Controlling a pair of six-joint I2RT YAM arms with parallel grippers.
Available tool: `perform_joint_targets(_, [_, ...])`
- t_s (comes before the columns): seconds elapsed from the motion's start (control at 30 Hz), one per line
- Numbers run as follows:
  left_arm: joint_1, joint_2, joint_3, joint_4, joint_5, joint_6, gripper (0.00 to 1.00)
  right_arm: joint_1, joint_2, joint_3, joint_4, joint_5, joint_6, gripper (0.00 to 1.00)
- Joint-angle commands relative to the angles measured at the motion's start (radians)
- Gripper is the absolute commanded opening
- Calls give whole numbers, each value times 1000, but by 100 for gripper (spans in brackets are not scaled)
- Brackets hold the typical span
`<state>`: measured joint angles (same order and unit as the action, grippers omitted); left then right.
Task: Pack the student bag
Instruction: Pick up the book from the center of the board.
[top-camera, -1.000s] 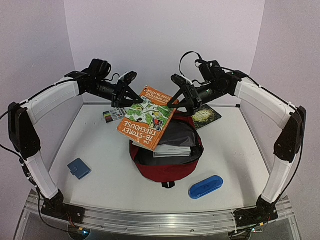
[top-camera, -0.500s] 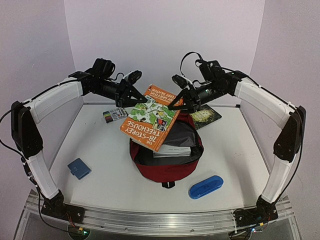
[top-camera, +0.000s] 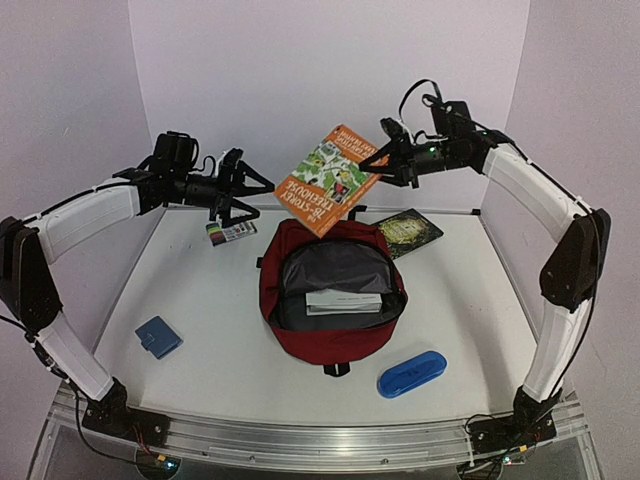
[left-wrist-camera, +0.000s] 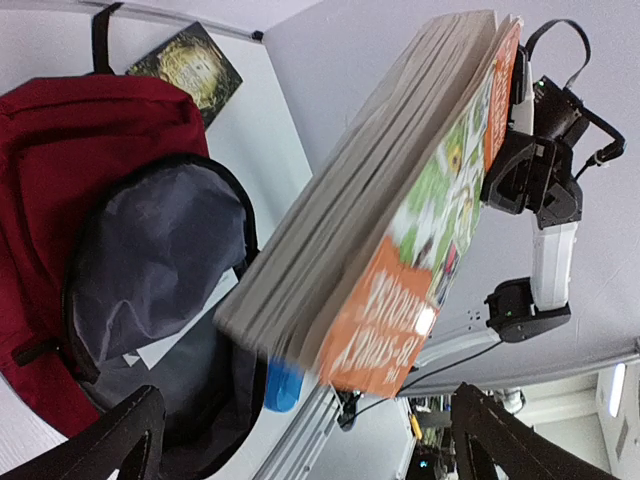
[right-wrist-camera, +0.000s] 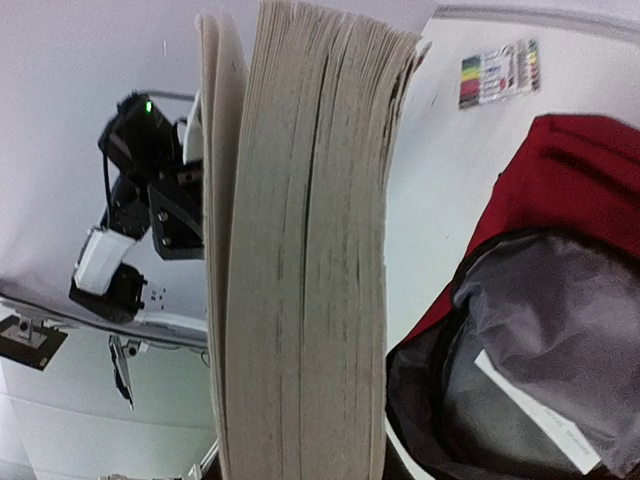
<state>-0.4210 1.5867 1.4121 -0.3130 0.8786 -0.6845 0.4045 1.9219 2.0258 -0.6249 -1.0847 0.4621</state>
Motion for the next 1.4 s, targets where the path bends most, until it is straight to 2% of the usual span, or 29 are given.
perform_joint_targets(0.0, [-25, -30, -40, 294, -36, -172, 100, -14, -31, 79, 201, -36, 116, 0])
perform_joint_targets(0.2, [-71, 23, -25, 426, -7, -222, 100, -14, -33, 96, 255, -70, 154, 0])
perform_joint_targets(0.43, [-91, 93, 16, 515, 20, -282, 100, -14, -52, 45, 429, -128, 293, 0])
perform_joint_targets(0.57, [-92, 130, 19, 622, 36, -369, 99, -12, -73, -20, 551, -136, 379, 0])
perform_joint_targets(0.63, [-93, 148, 22, 689, 57, -412, 96, -12, -77, -32, 558, -135, 384, 0])
perform_joint_targets(0.73, [-93, 157, 5, 805, 72, -477, 87, -12, -90, -61, 558, -134, 374, 0])
perform_joint_targets(0.8, [-93, 162, -6, 885, 79, -526, 75, -13, -98, -93, 558, -133, 371, 0])
perform_joint_targets(0.87, [-93, 168, -15, 948, 76, -564, 57, -12, -105, -121, 557, -133, 366, 0])
perform_joint_targets(1.0, [-92, 165, -43, 969, 62, -587, 19, -13, -106, -159, 554, -133, 357, 1])
perform_joint_targets(1.03, [-91, 163, -49, 962, 59, -588, 11, -15, -105, -164, 553, -132, 356, 6])
perform_joint_targets(1.1, [-85, 155, -66, 941, 52, -590, 1, -24, -102, -173, 550, -123, 351, 25])
perform_joint_targets(1.17, [-71, 140, -100, 918, 35, -590, 0, -48, -100, -189, 538, -119, 321, 56])
perform_joint_targets(1.2, [-61, 125, -127, 906, 26, -588, 0, -70, -102, -199, 490, -101, 256, 71])
perform_joint_targets(1.23, [-51, 111, -157, 903, 18, -588, 0, -95, -103, -195, 393, -47, 151, 81])
perform_joint_targets(1.3, [-29, 79, -207, 893, 6, -586, 0, -127, -85, -149, 77, 105, -176, 89])
perform_joint_targets(1.37, [-12, 50, -257, 852, -1, -571, 0, -129, -70, -132, -136, 260, -464, 92])
